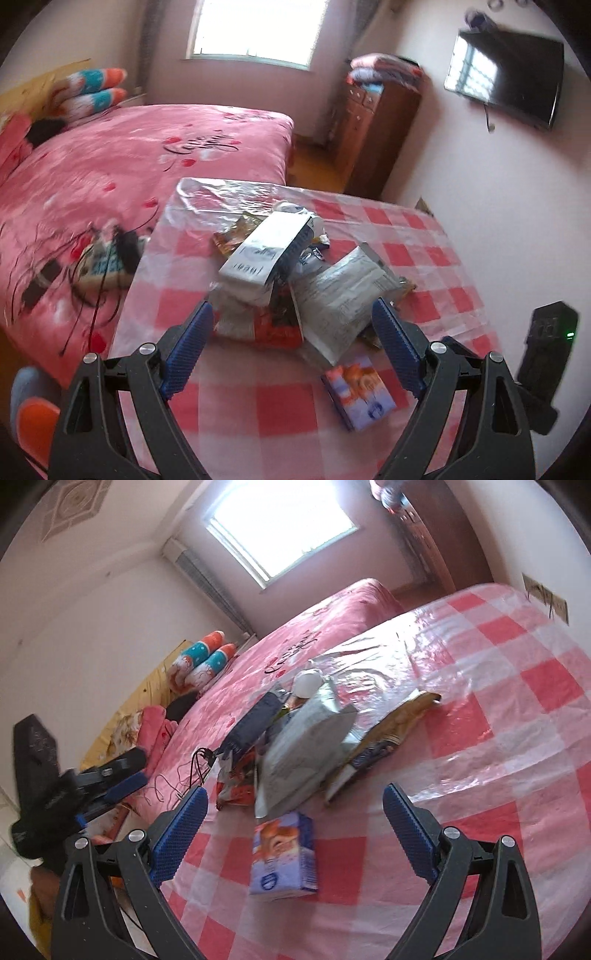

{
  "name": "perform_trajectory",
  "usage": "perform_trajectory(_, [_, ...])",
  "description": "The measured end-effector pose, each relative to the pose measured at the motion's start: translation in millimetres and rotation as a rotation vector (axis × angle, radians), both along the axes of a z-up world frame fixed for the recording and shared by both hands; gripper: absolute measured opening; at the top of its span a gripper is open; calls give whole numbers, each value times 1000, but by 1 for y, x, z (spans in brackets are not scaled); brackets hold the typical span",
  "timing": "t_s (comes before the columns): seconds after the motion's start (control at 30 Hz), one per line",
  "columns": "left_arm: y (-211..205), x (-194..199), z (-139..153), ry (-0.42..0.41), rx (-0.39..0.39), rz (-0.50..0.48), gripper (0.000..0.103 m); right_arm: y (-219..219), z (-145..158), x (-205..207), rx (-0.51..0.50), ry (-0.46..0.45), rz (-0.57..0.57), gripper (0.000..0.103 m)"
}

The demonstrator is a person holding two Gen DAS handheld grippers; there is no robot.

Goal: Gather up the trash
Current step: 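Move both tools back over the trash pile on the table, then grasp the white milk carton with left tool while right tool grasps tissue pack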

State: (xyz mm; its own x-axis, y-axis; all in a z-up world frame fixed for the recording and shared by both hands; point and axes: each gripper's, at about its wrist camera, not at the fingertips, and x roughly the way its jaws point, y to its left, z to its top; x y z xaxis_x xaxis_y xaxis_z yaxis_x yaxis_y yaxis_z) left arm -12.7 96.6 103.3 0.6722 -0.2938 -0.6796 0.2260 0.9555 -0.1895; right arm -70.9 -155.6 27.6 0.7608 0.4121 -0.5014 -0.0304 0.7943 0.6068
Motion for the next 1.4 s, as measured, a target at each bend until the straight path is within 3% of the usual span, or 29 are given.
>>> perform_trajectory(0.17, [-13, 42, -19, 33, 33, -34, 88, 4, -11, 12, 6, 55, 65, 95])
perform_trajectory(0.3, [-16, 71, -30, 73, -1, -65, 88, 21, -15, 12, -13, 73, 130, 95])
perform_trajectory(0.47, [-21, 93, -40, 92, -7, -95, 88, 51, -16, 9, -113, 67, 210, 95])
perform_trajectory(0.67, [-26, 106, -50, 99, 26, -119, 88, 70, -20, 14, -224, 84, 240, 95])
perform_trajectory(0.87, [-22, 112, -52, 76, 8, -111, 88, 89, -22, 15, -315, 90, 260, 95])
perform_trajectory(0.97, [-23, 111, -52, 58, 22, -108, 83, 94, -23, 14, -347, 91, 275, 94])
perform_trajectory(1.27, [-22, 115, -57, 45, 54, -103, 80, 100, -29, 21, -367, 123, 289, 78])
perform_trajectory(1.4, [-19, 118, -62, 69, 49, -88, 80, 98, -30, 23, -365, 127, 277, 66])
